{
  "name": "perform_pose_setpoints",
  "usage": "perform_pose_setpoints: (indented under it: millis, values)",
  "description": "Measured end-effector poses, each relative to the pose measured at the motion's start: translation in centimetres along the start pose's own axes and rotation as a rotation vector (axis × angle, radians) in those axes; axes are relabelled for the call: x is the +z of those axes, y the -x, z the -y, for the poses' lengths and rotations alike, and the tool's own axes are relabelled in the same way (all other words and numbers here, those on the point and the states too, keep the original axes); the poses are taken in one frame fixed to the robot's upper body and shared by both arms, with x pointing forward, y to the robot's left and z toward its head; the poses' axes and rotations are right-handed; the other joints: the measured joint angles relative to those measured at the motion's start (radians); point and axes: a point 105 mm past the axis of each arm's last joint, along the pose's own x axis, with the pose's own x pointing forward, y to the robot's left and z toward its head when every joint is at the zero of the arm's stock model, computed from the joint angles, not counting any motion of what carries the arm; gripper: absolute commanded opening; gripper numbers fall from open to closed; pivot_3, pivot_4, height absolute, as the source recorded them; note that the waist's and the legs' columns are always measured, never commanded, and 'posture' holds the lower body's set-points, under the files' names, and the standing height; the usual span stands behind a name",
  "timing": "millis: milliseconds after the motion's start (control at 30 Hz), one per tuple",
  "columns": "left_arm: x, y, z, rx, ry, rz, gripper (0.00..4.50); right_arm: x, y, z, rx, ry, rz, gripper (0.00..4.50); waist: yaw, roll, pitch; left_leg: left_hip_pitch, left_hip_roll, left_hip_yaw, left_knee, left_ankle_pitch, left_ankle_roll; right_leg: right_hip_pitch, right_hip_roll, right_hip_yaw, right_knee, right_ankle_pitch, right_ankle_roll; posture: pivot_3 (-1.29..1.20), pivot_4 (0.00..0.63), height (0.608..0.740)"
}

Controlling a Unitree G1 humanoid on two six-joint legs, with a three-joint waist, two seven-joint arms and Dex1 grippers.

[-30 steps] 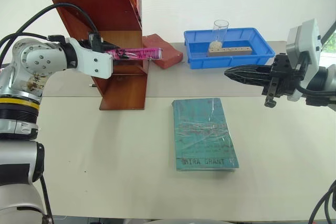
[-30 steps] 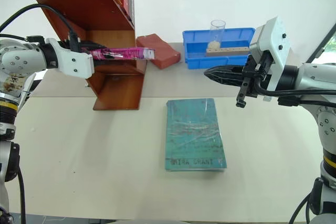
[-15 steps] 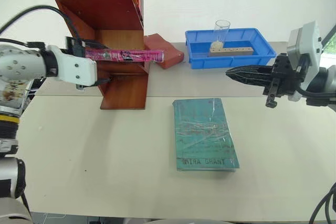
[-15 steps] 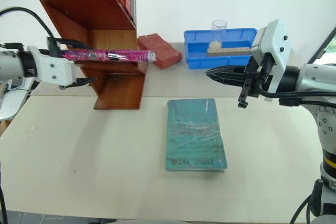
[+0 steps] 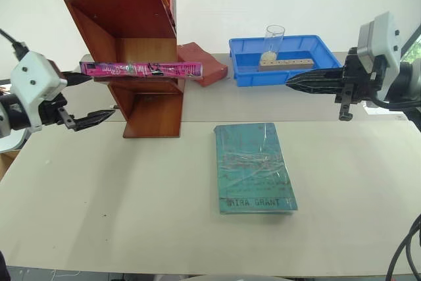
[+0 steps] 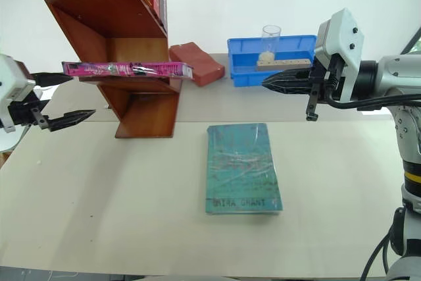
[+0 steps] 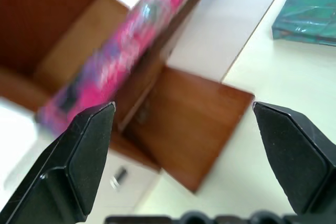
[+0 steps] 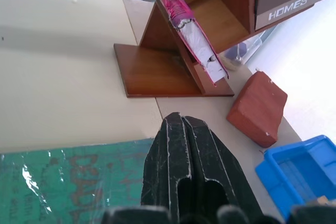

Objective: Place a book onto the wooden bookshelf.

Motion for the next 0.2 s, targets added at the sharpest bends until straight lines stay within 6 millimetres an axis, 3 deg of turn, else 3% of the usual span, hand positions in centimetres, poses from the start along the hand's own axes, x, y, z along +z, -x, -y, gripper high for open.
perform_pose_setpoints:
  millis: [200]
  values:
    - [0.35, 0.38, 0.37, 0.017, 0.011, 0.011, 4.48, -0.19, -0.98, -0.09, 0.034, 0.009, 0.004, 0.0, 0.009, 0.0, 0.0, 0.0, 0.0, 0.001, 0.0, 0.0, 0.0, 0.0, -0.001, 0.0, 0.0, 0.0, -0.001, 0.0, 0.15, 0.637]
